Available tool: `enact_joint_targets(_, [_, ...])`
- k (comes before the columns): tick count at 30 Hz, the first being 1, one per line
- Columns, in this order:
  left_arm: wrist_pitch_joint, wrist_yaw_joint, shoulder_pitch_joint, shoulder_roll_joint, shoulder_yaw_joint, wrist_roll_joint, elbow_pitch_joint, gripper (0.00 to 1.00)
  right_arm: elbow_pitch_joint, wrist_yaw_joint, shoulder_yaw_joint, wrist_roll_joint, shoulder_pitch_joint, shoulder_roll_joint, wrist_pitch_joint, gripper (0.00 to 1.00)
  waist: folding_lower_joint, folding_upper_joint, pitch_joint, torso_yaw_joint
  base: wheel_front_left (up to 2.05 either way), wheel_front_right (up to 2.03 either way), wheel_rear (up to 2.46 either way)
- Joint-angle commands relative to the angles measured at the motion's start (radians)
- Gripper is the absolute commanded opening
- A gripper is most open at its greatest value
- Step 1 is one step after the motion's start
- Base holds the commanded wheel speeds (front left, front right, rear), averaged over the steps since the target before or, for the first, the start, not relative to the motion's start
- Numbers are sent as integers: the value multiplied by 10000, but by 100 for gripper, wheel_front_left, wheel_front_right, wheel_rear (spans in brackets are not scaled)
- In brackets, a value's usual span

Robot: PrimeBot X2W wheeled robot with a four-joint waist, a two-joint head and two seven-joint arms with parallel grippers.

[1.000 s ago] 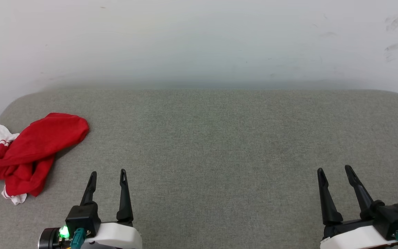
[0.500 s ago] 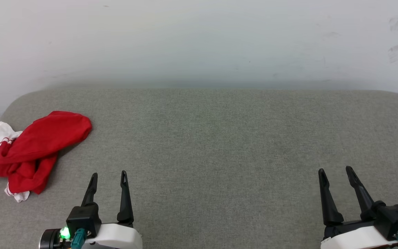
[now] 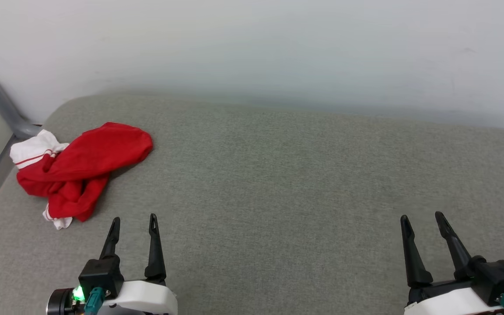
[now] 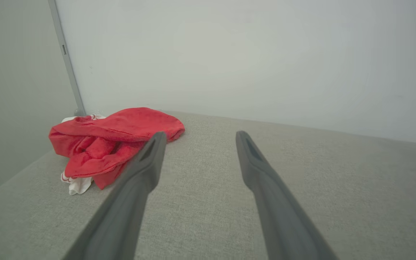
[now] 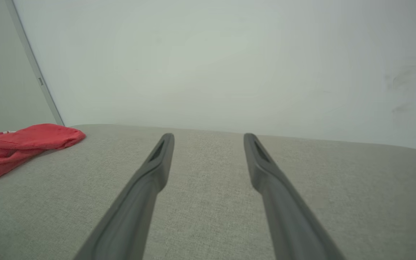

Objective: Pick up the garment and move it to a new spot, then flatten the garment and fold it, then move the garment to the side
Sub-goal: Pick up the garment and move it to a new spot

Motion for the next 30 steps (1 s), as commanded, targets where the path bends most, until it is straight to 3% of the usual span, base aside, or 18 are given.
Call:
enact_joint_targets(1, [-28,-8,-28,17,43,-22,7,100,-1,-7,3,34,73,13,-25,100,-1,0,35,378,0,0,0])
enact_joint_targets(20, [-28,-106,-145,14,388,-197,35,100,-112,-7,96,-126,6,13,-25,100,-1,0,304,2568,0,0,0])
enact_joint_targets(30, [-28,-84,-116,14,483,-271,38,100,-89,-7,150,-195,-92,13,-25,100,-1,0,442,3178,0,0,0])
